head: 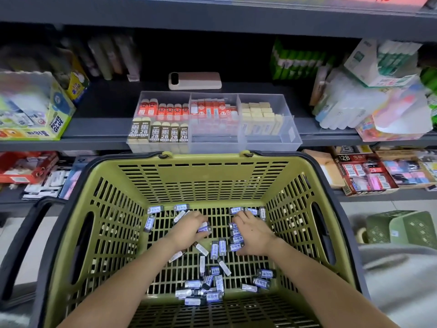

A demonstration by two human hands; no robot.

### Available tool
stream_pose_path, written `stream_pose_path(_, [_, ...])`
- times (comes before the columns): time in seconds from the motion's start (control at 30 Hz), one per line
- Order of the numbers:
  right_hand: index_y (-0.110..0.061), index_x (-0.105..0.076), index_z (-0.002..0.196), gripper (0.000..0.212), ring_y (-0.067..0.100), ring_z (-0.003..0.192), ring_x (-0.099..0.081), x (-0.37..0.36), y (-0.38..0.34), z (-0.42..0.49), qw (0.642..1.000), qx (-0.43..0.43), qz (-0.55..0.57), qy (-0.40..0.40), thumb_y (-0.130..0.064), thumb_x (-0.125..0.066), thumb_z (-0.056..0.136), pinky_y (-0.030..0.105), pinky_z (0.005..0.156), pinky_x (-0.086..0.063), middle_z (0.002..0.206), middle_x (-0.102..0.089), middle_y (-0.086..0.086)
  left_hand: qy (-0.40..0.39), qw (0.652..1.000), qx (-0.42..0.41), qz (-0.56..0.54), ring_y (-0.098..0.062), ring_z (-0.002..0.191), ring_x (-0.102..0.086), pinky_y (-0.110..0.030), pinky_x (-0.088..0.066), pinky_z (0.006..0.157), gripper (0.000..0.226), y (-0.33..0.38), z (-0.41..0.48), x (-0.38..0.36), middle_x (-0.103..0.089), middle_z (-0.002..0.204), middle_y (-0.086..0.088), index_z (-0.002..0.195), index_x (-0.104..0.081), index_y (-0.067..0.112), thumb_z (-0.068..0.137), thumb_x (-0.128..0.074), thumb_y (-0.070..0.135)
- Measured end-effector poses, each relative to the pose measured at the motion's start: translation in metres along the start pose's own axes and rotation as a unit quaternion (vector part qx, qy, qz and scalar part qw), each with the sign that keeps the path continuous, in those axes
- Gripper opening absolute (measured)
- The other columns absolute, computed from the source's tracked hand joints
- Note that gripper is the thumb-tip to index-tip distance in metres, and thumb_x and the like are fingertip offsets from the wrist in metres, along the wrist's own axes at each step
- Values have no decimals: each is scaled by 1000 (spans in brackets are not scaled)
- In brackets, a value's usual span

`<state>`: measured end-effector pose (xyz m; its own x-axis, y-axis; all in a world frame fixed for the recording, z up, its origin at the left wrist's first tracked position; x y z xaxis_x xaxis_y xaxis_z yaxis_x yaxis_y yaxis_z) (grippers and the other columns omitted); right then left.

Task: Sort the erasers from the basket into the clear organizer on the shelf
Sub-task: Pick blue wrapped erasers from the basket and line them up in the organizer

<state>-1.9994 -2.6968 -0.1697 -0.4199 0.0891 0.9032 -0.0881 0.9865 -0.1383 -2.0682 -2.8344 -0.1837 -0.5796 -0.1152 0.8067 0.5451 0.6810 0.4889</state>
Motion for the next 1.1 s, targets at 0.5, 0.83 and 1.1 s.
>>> stream_pose_path(0.5, [-18, -37, 130, 85, 12, 112, -45, 52, -12, -2, 928, -111, 342, 96, -51, -76, 62, 27, 95, -41, 120, -45, -5, 18, 534, 295, -792, -29, 86, -58, -42, -51, 70, 40, 9, -23, 6, -61, 93, -18, 100, -63, 4, 97, -40, 36])
stream_pose_path(0.83, [-19, -49, 132, 64, 10, 106, -49, 133, -81, -15, 910, 31, 393, 130, -41, -73, 77, 20, 91, -38, 118, -58, -2, -34, 516, 240, -822, -22, 56, -64, -25, -51, 46, 44, 46, -47, 46, -69, 71, -10, 73, -77, 11, 84, -57, 49])
stream_pose_path(1.1, [-18, -55, 124, 41, 12, 90, -62, 37, -29, 5, 967, -73, 244, -19, -36, -62, 88, 30, 83, -54, 116, -64, 1, -49, 514, 212, -830, -29, 72, -67, -21, -43, 36, 26, 27, -65, 66, -67, 89, -18, 86, -71, 8, 77, -66, 31])
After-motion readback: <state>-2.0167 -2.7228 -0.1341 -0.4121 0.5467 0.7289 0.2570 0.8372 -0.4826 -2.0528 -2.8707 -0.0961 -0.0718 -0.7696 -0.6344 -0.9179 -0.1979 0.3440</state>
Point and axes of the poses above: each hand's wrist, its own z-axis towards the middle knuckle, its own x-axis out of the back of the hand, y = z × x, the point moved 8 cm from there along z, towards the middle knuckle
